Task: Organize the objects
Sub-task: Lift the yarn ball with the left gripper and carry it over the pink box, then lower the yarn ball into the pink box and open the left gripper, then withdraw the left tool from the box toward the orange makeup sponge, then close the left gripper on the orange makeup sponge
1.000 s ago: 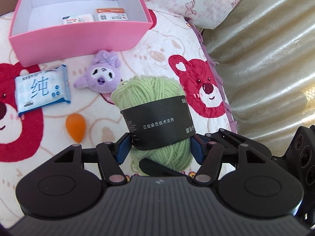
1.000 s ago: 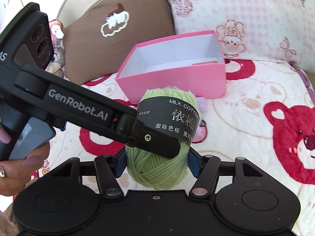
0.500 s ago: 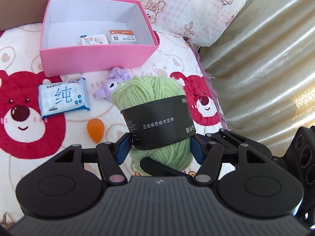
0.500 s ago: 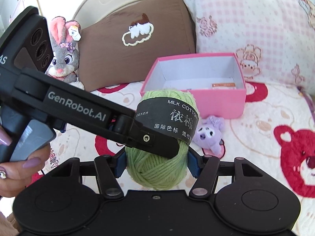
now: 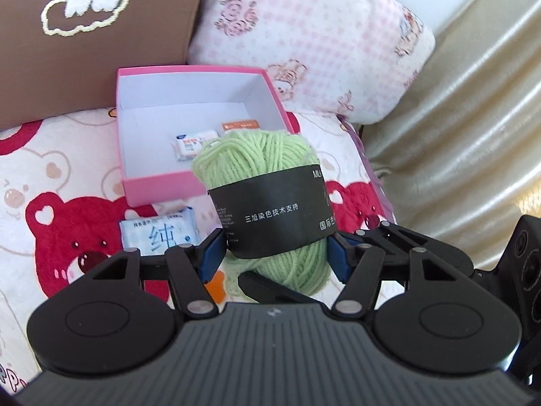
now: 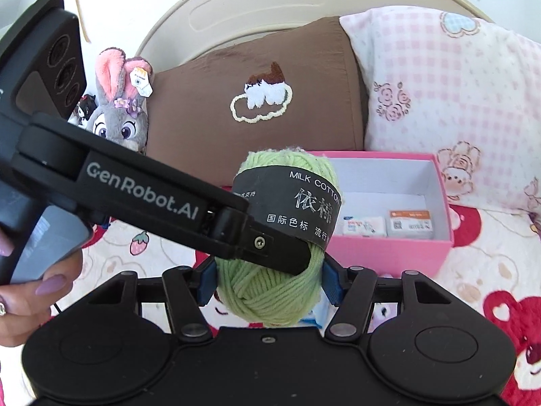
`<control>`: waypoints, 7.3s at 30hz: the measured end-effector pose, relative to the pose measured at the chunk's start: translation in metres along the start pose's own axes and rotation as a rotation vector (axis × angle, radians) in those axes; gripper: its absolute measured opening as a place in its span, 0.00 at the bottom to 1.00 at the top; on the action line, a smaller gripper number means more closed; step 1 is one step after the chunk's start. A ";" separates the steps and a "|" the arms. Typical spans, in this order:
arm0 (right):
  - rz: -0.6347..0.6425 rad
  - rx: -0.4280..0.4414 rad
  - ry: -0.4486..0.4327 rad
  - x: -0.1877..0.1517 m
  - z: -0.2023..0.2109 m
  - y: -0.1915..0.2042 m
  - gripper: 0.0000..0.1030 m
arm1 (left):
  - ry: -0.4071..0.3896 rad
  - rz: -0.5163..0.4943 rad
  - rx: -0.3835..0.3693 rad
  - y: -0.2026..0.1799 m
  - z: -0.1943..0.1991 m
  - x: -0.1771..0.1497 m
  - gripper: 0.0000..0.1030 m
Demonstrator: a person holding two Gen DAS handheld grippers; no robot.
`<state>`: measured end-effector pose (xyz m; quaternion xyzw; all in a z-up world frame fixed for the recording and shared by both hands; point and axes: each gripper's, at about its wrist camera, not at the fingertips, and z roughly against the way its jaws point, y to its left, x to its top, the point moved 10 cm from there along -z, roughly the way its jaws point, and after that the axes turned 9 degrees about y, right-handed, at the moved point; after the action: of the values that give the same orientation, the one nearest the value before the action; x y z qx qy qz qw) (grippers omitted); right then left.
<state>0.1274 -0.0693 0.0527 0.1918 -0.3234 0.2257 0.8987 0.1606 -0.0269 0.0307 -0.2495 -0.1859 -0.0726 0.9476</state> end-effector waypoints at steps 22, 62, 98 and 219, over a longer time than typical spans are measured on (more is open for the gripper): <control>-0.113 0.052 0.046 0.077 -0.147 -0.043 0.63 | 0.050 0.052 0.137 0.107 -0.083 0.110 0.60; -0.126 0.013 0.159 0.073 -0.273 -0.104 0.59 | 0.105 0.020 0.287 0.165 -0.195 0.154 0.61; -0.025 -0.080 0.089 0.039 -0.216 -0.097 0.41 | 0.016 -0.069 0.263 0.164 -0.154 0.140 0.36; 0.050 0.018 0.298 -0.163 -0.167 -0.062 0.73 | 0.132 -0.076 0.025 0.098 -0.205 -0.077 0.45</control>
<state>0.1307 -0.0848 -0.1880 0.1561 -0.1893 0.2770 0.9290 0.1771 -0.0417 -0.2084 -0.2249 -0.1331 -0.1224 0.9575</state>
